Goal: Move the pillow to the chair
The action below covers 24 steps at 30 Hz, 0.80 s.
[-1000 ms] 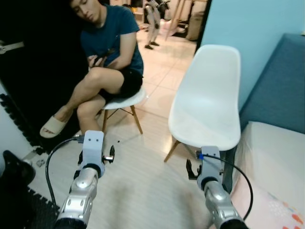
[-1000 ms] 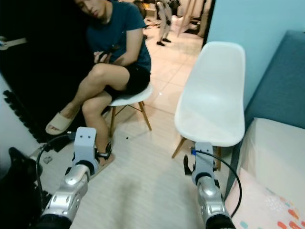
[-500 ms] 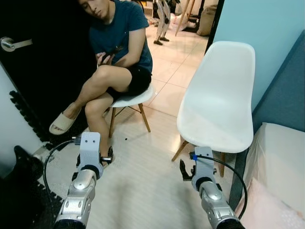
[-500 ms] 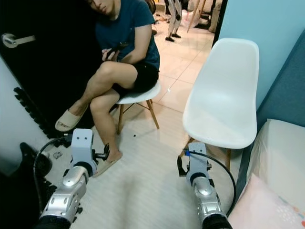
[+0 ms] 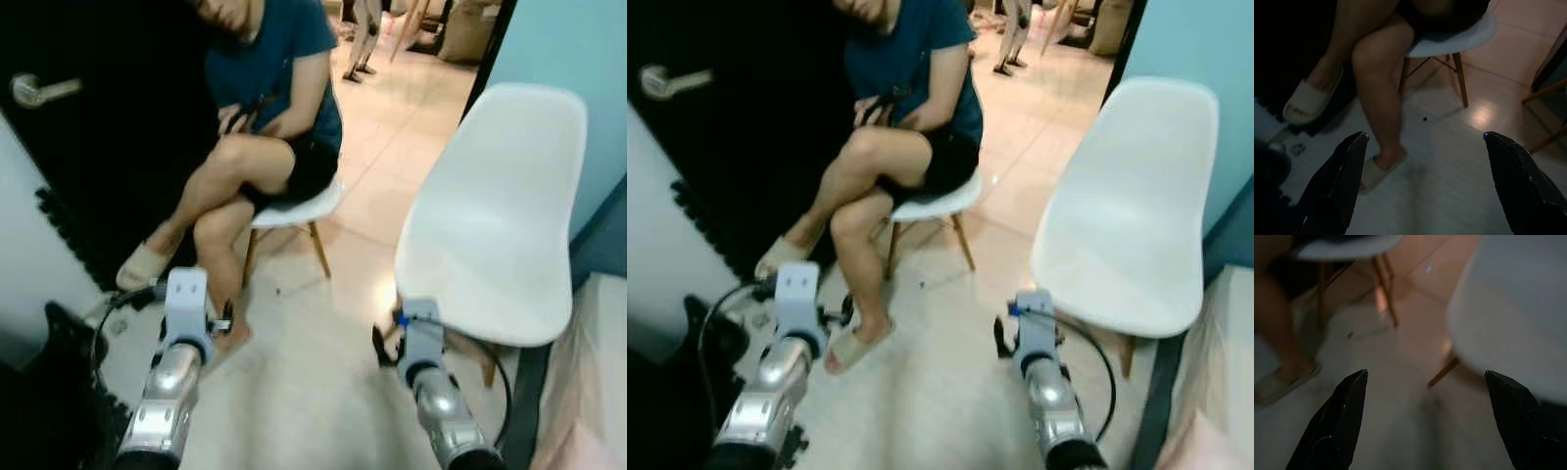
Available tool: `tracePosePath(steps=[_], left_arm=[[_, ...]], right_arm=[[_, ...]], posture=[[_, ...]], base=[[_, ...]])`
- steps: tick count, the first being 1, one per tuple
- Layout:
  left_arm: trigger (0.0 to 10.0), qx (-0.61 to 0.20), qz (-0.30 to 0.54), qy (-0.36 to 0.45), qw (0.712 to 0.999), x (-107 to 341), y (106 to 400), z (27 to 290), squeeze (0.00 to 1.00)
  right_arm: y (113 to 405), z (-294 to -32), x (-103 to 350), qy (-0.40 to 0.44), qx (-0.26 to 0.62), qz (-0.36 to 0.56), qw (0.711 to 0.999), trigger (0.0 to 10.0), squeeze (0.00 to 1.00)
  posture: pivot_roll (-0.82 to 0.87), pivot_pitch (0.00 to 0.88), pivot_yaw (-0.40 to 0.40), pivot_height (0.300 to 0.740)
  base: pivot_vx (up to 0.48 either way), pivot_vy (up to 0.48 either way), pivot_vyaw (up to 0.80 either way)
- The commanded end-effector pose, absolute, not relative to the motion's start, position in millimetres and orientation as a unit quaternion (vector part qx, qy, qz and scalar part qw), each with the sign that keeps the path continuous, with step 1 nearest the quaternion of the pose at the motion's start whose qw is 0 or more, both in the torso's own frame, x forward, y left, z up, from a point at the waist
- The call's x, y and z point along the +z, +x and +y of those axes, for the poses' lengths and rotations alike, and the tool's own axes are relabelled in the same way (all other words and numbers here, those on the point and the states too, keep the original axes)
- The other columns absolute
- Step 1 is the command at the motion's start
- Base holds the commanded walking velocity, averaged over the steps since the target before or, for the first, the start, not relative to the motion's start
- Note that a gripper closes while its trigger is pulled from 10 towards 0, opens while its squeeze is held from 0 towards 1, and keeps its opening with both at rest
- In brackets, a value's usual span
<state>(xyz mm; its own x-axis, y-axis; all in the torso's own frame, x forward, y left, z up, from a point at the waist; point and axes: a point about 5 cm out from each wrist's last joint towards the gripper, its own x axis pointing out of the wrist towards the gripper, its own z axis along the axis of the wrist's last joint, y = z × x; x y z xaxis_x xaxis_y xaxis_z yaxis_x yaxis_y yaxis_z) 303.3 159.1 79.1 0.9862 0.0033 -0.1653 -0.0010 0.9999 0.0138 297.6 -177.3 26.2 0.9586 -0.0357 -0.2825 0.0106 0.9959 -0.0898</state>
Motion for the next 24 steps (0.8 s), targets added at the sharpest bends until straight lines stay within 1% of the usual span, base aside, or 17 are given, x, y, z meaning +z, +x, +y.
tracePosePath(steps=[1,18,20,24], left_arm=[[10.0,0.008,0.102,0.011,0.995,70.3,298.3,165.9,0.00],[10.0,0.001,0.101,0.012,0.995,71.7,301.0,164.1,0.00],[10.0,0.002,0.101,0.012,0.995,72.0,301.0,164.4,0.00],[10.0,0.003,0.101,0.012,0.995,71.8,300.5,165.3,0.00]], right_arm=[[293.2,-174.1,21.2,-0.033,-0.014,0.150,0.988,10.0,0.00],[290.4,-176.7,19.6,-0.027,-0.025,0.151,0.988,10.0,0.00],[289.8,-177.5,17.9,-0.025,-0.028,0.157,0.987,10.0,0.00],[289.4,-175.0,15.7,-0.048,-0.017,0.165,0.985,10.0,0.00]], posture=[[0.02,0.073,0.024,0.740],[0.02,0.067,0.026,0.740],[0.03,0.068,0.025,0.740],[0.03,0.067,0.025,0.740]], base=[[0.281,0.000,-0.80],[0.277,0.000,-0.80],[0.270,0.000,-0.51],[0.267,0.000,0.00]])
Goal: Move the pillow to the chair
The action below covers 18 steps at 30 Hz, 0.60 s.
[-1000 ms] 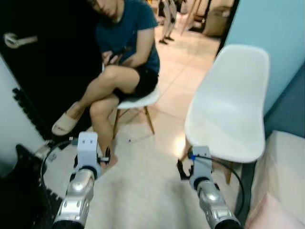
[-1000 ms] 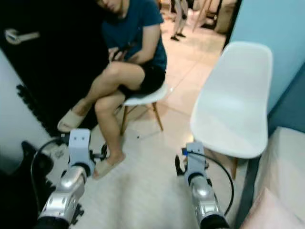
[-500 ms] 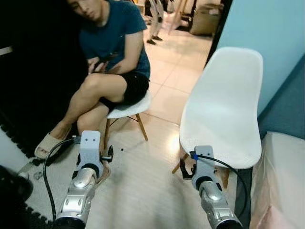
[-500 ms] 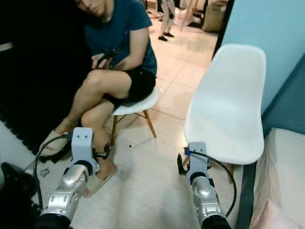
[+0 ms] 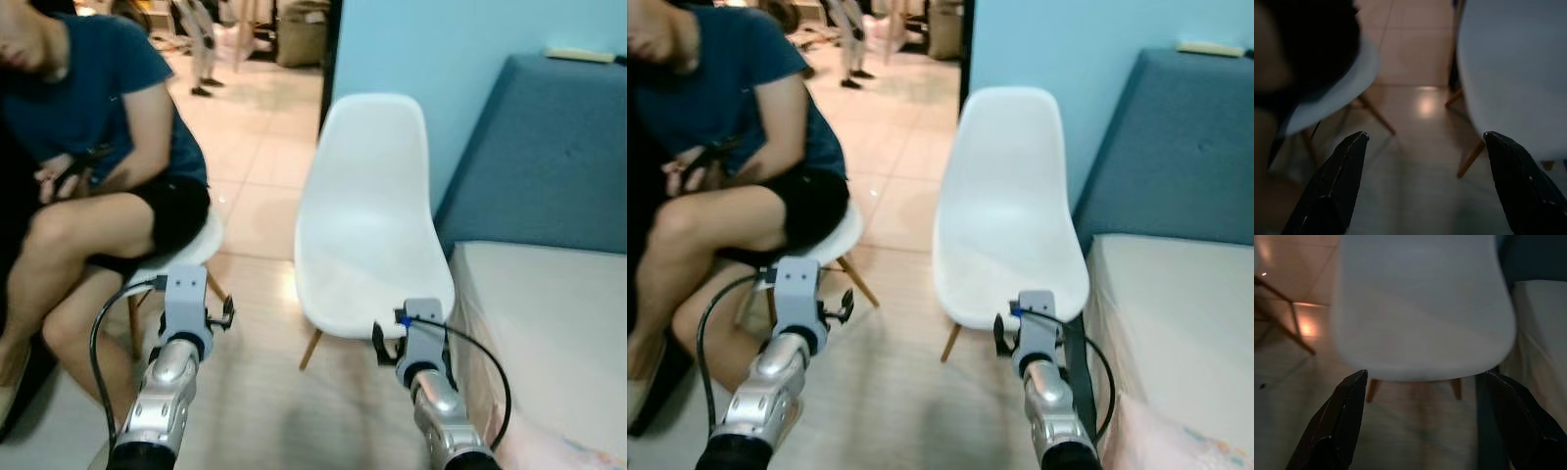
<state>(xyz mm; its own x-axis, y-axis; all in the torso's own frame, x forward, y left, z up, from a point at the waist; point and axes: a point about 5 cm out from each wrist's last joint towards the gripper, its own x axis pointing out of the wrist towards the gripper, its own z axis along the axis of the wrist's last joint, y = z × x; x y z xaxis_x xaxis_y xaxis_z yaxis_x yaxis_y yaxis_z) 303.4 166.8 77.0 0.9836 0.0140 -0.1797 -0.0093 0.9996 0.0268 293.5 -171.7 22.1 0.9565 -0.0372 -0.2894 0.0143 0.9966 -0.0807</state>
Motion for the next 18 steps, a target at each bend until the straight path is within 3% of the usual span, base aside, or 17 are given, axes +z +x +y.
tracePosePath(steps=[1,18], left_arm=[[10.0,0.003,0.101,0.012,0.995,71.8,300.5,165.3,0.00],[10.0,-0.001,0.100,0.011,0.995,72.3,301.5,164.0,0.00]], right_arm=[[289.4,-175.0,15.7,-0.048,-0.017,0.165,0.985,10.0,0.00],[290.2,-175.7,16.9,-0.046,-0.023,0.161,0.986,10.0,0.00]], posture=[[0.03,0.067,0.025,0.740],[0.02,0.060,0.031,0.740]], base=[[0.266,0.000,0.00],[0.263,0.000,0.00]])
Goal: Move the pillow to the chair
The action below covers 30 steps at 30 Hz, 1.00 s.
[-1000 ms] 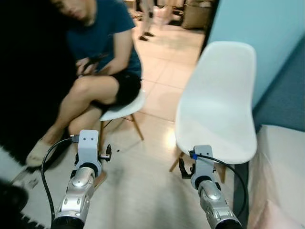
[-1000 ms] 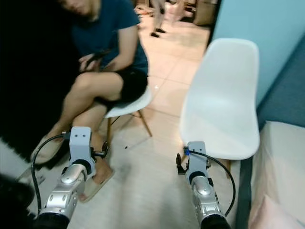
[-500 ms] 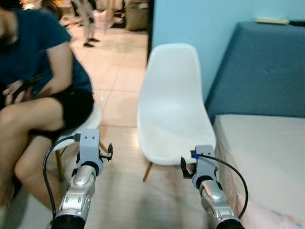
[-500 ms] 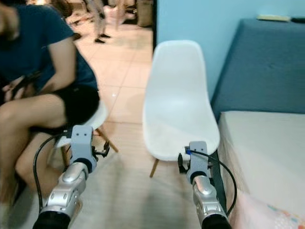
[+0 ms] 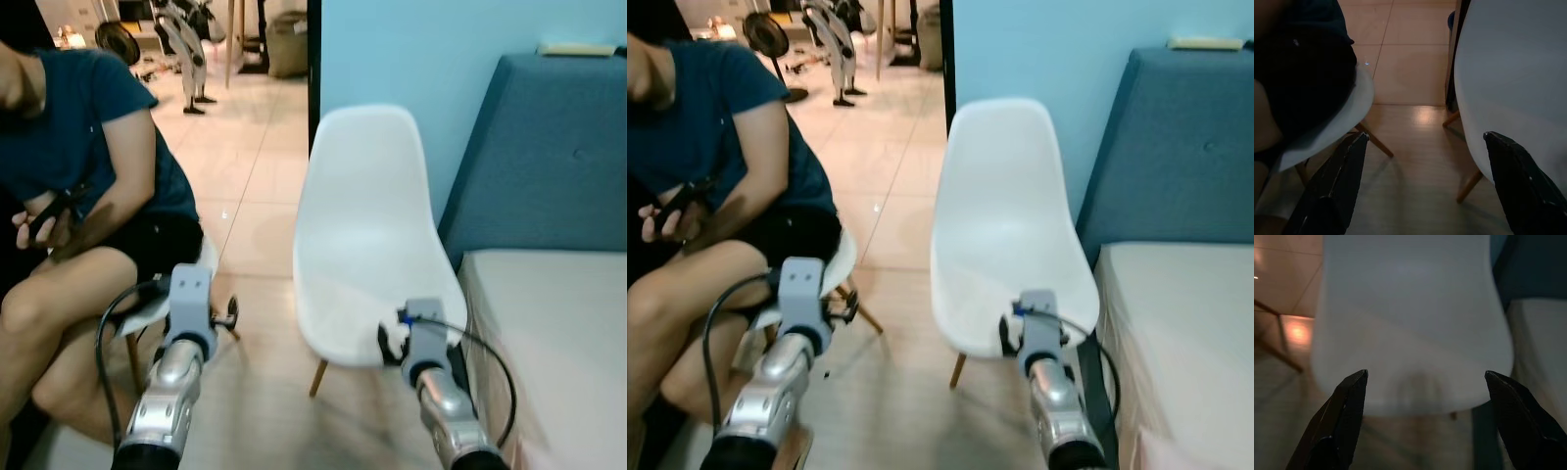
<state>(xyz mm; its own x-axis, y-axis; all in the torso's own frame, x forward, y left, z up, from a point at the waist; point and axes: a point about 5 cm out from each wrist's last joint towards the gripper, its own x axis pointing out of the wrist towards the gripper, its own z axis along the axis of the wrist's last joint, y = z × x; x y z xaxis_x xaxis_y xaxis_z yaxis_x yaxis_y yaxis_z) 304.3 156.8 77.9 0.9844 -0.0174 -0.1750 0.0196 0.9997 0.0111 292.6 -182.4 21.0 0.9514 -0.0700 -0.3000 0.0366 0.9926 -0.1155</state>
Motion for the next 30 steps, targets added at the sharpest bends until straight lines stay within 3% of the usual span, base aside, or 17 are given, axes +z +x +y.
tracePosePath(steps=[1,11,30], left_arm=[[10.0,-0.002,0.100,0.011,0.995,72.3,301.6,163.8,0.00],[10.0,-0.009,0.095,0.015,0.995,72.6,301.4,161.8,0.00],[10.0,-0.018,0.098,0.021,0.995,72.6,303.9,160.0,0.00]], right_arm=[[290.2,-175.8,16.9,-0.046,-0.023,0.161,0.986,10.0,0.00],[290.0,-175.2,16.8,-0.036,-0.024,0.159,0.986,10.0,0.00],[289.3,-180.1,15.9,-0.019,-0.044,0.166,0.985,10.0,0.00]], posture=[[0.02,0.060,0.031,0.740],[0.02,0.048,0.035,0.740],[0.02,0.044,0.046,0.740]], base=[[0.255,0.000,0.00],[0.025,0.000,0.00],[0.000,0.000,-0.80]])
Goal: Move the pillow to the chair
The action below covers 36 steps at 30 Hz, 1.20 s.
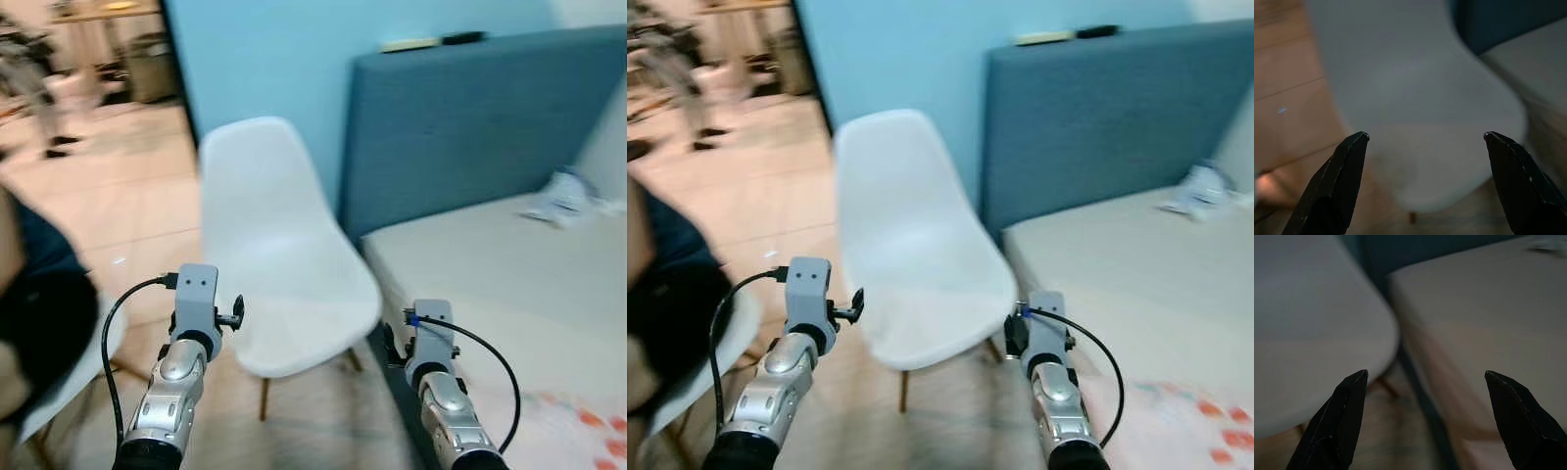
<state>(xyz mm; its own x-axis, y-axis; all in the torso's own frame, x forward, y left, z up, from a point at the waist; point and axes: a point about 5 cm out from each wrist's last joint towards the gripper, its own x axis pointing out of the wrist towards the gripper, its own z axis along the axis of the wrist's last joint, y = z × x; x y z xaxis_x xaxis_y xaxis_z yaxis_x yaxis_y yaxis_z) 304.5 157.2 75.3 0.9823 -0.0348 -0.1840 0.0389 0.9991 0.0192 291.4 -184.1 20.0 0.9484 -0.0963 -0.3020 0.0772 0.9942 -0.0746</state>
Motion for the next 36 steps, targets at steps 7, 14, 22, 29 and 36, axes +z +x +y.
tracePosePath(steps=[7,14,22,29,36], left_arm=[[10.0,-0.017,0.098,0.021,0.995,72.4,304.3,160.0,0.00],[10.0,-0.012,0.098,0.023,0.995,71.3,304.4,160.7,0.00],[10.0,-0.008,0.096,0.025,0.995,71.7,304.8,161.6,0.00],[10.0,-0.001,0.096,0.027,0.995,71.2,303.0,165.0,0.00],[10.0,0.001,0.095,0.029,0.995,71.0,302.7,165.5,0.00]], right_arm=[[289.4,-180.5,15.7,-0.022,-0.043,0.168,0.985,10.0,0.00],[289.2,-181.3,15.2,-0.025,-0.042,0.171,0.984,10.0,0.00],[291.0,-180.5,15.8,-0.025,-0.039,0.174,0.984,10.0,0.00],[292.1,-178.1,15.7,-0.025,-0.034,0.176,0.983,10.0,0.00],[292.1,-177.9,15.5,-0.024,-0.034,0.176,0.983,10.0,0.00]], posture=[[0.02,0.048,0.044,0.740],[0.02,0.054,0.038,0.740],[0.03,0.054,0.029,0.740],[0.04,0.055,0.023,0.740],[0.04,0.054,0.024,0.740]], base=[[0.000,0.000,-0.80],[0.000,0.000,-0.80],[0.000,0.000,-0.80],[0.000,0.000,-0.80],[0.000,0.000,-0.80]])
